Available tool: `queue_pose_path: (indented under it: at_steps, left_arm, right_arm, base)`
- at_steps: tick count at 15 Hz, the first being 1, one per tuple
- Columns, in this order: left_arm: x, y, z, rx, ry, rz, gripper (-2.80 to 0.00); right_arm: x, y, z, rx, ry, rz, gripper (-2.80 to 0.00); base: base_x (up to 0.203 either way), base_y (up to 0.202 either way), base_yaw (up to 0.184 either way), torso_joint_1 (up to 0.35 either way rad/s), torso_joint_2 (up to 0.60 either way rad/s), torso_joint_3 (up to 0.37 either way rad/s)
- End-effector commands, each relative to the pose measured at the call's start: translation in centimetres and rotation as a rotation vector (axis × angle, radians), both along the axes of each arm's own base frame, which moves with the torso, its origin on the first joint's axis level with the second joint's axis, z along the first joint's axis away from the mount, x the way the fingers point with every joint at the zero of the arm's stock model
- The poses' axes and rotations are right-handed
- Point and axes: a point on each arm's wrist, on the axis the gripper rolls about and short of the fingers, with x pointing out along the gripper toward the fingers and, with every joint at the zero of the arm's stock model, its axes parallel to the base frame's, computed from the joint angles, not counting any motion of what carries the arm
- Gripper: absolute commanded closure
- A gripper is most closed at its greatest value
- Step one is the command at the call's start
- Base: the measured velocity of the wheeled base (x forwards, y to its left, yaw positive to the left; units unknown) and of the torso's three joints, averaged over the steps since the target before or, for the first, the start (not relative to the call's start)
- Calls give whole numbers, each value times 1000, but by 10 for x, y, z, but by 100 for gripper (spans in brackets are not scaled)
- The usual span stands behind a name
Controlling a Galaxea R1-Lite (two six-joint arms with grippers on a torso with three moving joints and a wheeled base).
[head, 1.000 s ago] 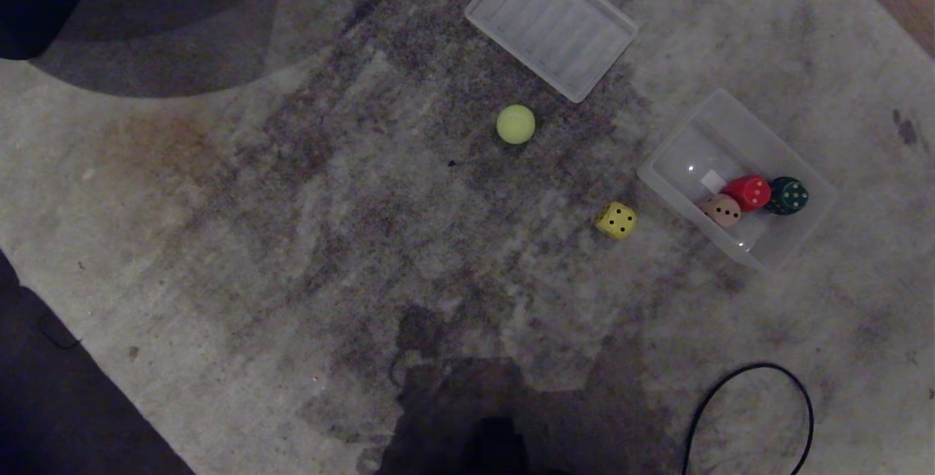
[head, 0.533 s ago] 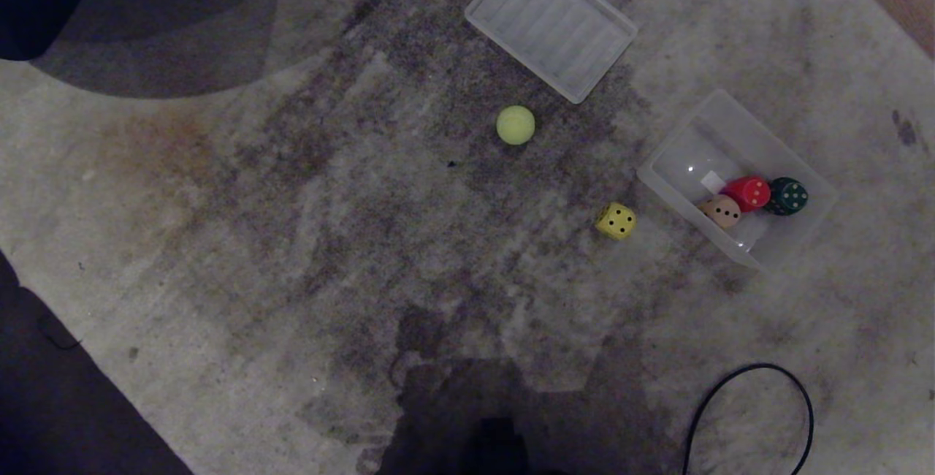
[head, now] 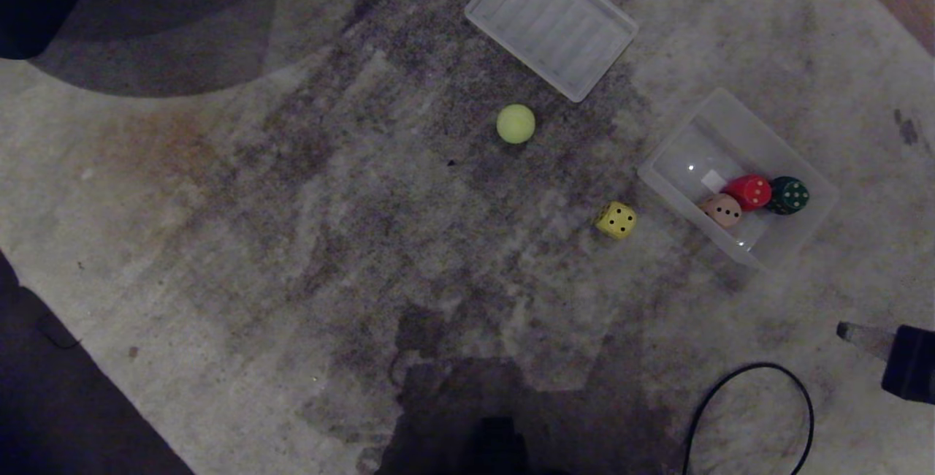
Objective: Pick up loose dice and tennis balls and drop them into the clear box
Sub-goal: Pick up toys out of the box
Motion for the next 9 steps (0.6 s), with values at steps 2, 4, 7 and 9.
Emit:
queue_pose_path:
  at_steps: [2,4,7,9]
  left_arm:
    - [0,0,0,0,3,0,0]
    - [0,0,0,0,3,0,0]
    - [0,0,0,0,3,0,0]
    - [0,0,0,0,3,0,0]
  right_arm:
    - [90,15,-29,55,126,15,0]
    - [129,27,-38,79,129,33,0]
    - [181,52,-35,121,29,83,0]
    - [199,73,-35,147,-2,134,-280]
  base:
    - [0,0,0,0,0,0]
    - [0,0,0,0,0,0]
    - [0,0,0,0,0,0]
    - [0,0,0,0,0,0]
